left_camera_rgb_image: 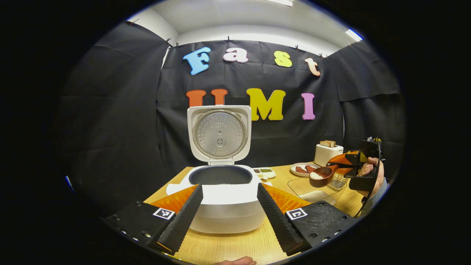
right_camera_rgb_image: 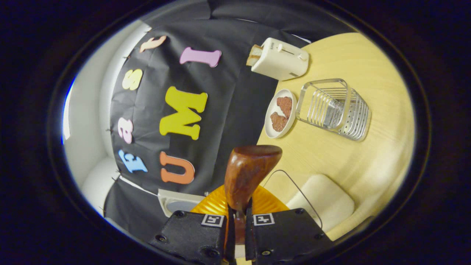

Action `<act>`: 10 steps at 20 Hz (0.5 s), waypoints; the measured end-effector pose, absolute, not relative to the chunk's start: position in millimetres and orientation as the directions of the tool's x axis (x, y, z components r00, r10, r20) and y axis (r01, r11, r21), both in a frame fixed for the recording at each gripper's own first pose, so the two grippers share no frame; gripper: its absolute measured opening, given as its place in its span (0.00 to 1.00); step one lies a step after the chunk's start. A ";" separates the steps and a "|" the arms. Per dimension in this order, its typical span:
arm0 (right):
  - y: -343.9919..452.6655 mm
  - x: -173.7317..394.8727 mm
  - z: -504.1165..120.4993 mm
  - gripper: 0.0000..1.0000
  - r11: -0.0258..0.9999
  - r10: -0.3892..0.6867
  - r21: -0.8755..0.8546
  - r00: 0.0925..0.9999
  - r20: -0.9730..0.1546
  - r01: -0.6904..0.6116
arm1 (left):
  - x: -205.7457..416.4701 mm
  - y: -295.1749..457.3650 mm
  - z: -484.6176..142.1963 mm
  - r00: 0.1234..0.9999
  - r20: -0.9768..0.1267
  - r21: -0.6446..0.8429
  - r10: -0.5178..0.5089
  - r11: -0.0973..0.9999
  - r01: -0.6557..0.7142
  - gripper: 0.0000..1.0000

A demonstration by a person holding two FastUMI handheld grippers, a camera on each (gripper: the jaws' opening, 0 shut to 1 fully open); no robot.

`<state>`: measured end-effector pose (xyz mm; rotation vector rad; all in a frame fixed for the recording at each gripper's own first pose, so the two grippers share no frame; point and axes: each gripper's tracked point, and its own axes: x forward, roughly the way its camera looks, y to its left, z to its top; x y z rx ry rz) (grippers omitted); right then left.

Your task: Close the left gripper, press the button to open the rice cooker; take a wooden spoon from the chopstick holder with the right hand, scoop a spoonful of rice and pour it into the rice cooker, then put the wooden spoon back into the chopstick holder.

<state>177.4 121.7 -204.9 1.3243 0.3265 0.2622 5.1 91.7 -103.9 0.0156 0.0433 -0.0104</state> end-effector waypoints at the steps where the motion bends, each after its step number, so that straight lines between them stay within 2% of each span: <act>1: 121.5 176.3 -200.5 0.15 0.154 0.377 0.988 0.925 -0.049 -0.011 | 3.7 91.5 -104.1 0.999 -0.044 0.010 -0.012 1.000 0.012 0.94; 3: 129.4 172.9 -187.3 0.15 0.011 0.399 1.000 0.917 0.015 -0.021 | 1.0 90.8 -103.6 0.999 -0.042 0.004 -0.022 1.000 0.023 0.95; 4: 136.3 170.8 -186.0 0.15 -0.015 0.417 1.000 0.909 0.017 -0.012 | -0.2 91.6 -102.5 0.999 -0.040 0.005 -0.023 1.000 0.023 0.94; 10: 165.3 161.9 -162.1 0.15 0.060 0.441 0.996 0.897 0.028 -0.061 | -11.7 105.6 -103.0 0.999 -0.044 0.016 -0.012 1.000 0.013 0.94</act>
